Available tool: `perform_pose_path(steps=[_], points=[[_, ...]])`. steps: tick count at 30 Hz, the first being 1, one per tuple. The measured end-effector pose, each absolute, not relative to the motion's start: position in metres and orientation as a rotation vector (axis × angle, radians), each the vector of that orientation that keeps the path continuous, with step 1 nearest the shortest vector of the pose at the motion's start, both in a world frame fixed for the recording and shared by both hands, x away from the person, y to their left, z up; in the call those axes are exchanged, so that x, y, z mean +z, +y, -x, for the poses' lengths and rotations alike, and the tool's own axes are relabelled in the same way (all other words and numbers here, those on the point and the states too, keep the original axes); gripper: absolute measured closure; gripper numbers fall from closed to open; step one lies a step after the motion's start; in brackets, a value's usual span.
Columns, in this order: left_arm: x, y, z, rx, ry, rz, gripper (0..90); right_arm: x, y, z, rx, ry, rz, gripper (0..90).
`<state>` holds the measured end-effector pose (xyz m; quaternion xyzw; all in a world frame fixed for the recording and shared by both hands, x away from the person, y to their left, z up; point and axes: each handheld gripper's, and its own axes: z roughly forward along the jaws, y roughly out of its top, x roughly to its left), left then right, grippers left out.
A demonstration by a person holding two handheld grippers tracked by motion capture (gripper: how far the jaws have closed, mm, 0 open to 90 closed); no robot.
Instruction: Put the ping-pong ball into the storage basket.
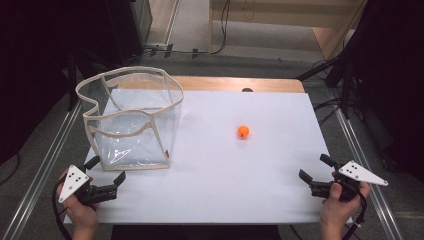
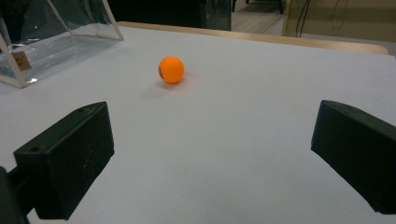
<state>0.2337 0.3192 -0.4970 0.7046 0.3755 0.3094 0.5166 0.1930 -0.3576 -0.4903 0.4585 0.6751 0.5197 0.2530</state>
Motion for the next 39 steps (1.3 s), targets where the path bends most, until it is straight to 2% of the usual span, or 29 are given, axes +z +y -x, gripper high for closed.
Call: perform_pose_path(steps=[17, 39], points=[[-0.497, 0.318, -0.234, 0.745, 0.897, -1.699, 0.0, -0.473, -0.348, -0.204, 1.37, 1.892, -1.232, 0.0], [-0.497, 0.318, -0.233, 0.748, 0.897, -1.7, 0.0, -0.453, -0.33, -0.238, 1.336, 1.982, -1.169, 0.0]])
